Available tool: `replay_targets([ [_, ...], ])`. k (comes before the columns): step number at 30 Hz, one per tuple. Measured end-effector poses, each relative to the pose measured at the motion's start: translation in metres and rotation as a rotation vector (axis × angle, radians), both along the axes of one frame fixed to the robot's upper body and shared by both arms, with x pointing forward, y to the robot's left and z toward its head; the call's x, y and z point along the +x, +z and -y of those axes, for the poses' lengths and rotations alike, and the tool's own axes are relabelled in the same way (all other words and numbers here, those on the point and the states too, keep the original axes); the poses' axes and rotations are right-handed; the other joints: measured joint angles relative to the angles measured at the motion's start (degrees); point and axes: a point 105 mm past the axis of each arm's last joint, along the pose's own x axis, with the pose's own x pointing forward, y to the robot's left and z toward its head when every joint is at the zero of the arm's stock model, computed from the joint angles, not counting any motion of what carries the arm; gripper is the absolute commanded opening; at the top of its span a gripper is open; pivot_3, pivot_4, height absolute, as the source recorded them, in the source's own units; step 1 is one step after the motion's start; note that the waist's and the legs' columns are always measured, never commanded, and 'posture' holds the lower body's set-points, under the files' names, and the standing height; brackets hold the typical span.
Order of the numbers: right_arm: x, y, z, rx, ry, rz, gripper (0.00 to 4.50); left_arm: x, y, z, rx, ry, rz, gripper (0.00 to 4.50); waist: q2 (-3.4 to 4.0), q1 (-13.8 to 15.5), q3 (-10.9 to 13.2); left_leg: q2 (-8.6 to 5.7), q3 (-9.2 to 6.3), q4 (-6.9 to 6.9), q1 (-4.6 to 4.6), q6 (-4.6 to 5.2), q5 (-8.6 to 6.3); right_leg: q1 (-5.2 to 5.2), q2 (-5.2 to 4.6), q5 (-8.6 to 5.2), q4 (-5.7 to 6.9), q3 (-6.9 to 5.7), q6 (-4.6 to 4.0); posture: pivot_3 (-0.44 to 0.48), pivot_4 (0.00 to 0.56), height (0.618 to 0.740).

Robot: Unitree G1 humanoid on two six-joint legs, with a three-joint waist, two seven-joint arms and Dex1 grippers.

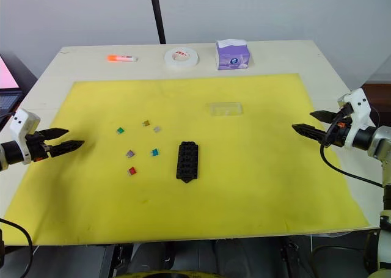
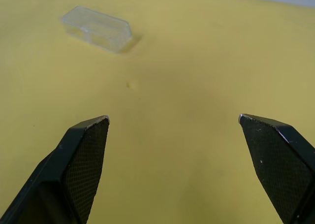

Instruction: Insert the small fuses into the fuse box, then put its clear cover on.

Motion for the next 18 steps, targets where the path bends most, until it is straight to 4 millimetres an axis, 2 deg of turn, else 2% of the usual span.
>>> replay_targets([
  [18, -0.0007, -0.0053, -0.0029, -0.001, 0.017, -0.014, 4.46, 0.0007, 0.0032, -0.0016, 0.010, -0.001, 0.015, 4.50, 0.00, 0.0, 0.0, 0.00, 0.00, 0.00, 0.00, 0.00, 0.00, 0.00, 0.00, 0.00, 0.00, 0.00, 0.00, 0.000, 0.150, 0.740],
])
